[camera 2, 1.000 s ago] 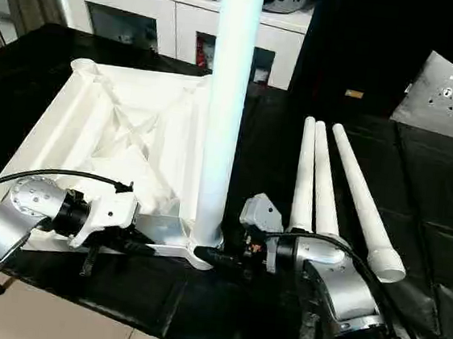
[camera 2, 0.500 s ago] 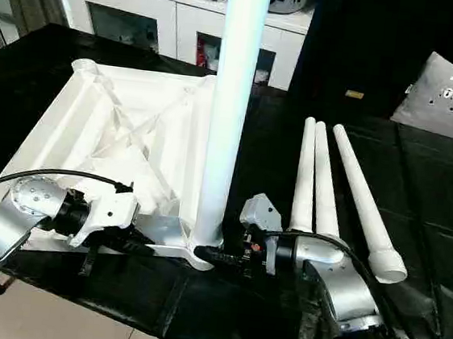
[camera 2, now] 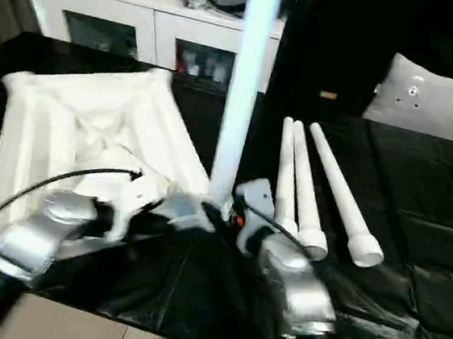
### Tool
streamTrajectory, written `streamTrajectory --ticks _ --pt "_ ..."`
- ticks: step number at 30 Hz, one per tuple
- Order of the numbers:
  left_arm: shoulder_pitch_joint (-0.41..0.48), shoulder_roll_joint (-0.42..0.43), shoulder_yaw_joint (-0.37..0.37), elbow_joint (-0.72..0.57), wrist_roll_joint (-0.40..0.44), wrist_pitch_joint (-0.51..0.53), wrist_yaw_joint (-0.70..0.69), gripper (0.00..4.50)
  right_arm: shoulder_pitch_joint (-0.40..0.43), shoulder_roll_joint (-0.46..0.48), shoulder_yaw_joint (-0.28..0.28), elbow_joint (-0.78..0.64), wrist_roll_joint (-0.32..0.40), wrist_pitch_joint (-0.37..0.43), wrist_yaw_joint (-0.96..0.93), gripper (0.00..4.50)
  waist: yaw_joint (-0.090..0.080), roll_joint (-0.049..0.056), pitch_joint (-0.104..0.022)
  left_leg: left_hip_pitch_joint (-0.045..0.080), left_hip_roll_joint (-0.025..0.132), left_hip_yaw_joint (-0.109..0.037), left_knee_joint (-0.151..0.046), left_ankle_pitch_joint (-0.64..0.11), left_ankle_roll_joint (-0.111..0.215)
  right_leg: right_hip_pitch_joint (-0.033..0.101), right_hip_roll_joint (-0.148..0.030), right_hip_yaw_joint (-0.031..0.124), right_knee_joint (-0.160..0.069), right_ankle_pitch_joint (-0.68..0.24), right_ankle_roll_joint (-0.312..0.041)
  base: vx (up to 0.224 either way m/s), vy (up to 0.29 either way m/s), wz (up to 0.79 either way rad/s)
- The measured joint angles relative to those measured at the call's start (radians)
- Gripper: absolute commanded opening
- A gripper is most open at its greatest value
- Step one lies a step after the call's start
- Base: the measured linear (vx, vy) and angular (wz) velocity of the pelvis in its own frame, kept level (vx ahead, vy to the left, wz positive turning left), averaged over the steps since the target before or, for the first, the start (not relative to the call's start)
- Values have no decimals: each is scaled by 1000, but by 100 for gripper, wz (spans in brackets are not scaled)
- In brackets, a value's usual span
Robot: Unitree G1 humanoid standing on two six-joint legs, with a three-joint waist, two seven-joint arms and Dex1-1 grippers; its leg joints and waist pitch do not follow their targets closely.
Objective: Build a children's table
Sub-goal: Rotate leg to tighten
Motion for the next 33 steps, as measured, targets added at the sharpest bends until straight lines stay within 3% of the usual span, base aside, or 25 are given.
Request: streamTrajectory --ticks 4,5,9,14,22,33 --pt "0 -47 1 -20 9 44 75 0 -33 26 -2 36 -32 -18 -73 266 2 0 0 -1 -1 0 -3 -2 2 0 0 1 0 0 0 0 0 0" --pt "-1 -48 1 -23 9 44 76 0 -32 26 -3 38 -32 -28 -74 301 5 0 0 -1 -1 0 -5 -2 2 -1 0 0 0 0 0 0 0 0" --pt "-1 -38 0 -32 5 38 75 0 -32 26 -5 40 -26 -49 -69 342 7 1 0 -4 -1 0 -10 1 6 -7 1 0 3 0 -3 0 0 0" --pt "-7 9 0 -31 8 13 68 0 -26 15 -2 40 -14 -67 -3 384 -1 3 0 -11 0 0 -10 2 5 -15 2 0 4 3 -6 0 0 0" --pt "-10 132 -7 10 -3 -128 -60 0 2 -148 52 -32 44 -86 254 447 9 4 2 -16 1 0 -8 2 6 -17 2 0 3 3 -6 0 0 0" --pt "-8 295 -58 40 -46 -323 -340 0 -17 -381 96 -84 122 -23 623 447 45 3 2 -16 1 0 -4 1 7 -16 1 0 4 3 -6 0 0 0"
